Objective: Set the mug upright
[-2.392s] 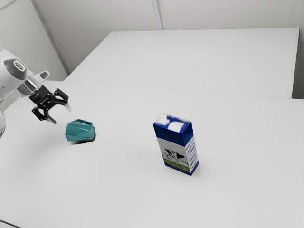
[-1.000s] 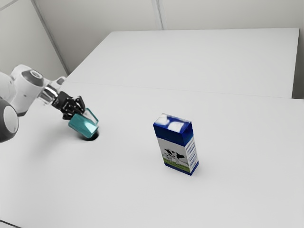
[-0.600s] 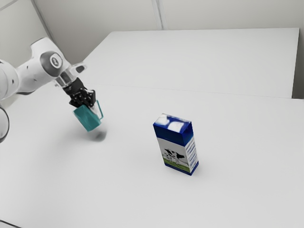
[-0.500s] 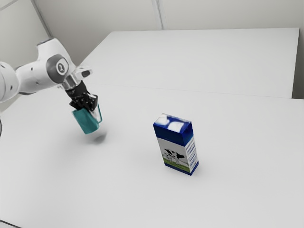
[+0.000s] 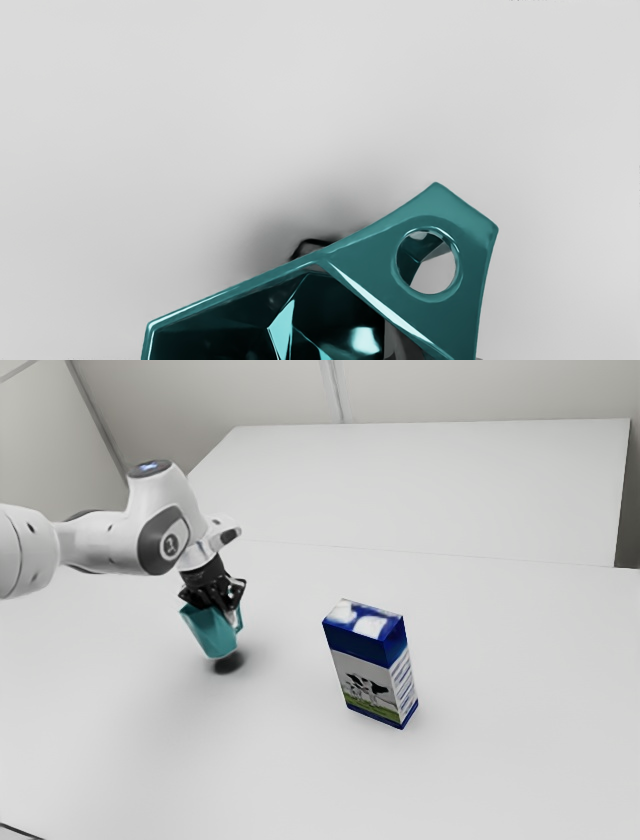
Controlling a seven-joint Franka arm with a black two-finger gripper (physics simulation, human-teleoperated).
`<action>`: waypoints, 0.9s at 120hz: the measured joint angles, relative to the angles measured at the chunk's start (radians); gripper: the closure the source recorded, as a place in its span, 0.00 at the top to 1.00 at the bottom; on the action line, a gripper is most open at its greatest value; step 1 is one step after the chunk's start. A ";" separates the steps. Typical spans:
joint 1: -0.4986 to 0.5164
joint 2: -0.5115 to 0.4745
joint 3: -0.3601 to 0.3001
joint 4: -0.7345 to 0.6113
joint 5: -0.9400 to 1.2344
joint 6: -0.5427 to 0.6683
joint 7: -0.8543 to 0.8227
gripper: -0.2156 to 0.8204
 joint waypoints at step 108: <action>0.002 0.048 -0.026 -0.024 0.065 0.081 -0.393 0.59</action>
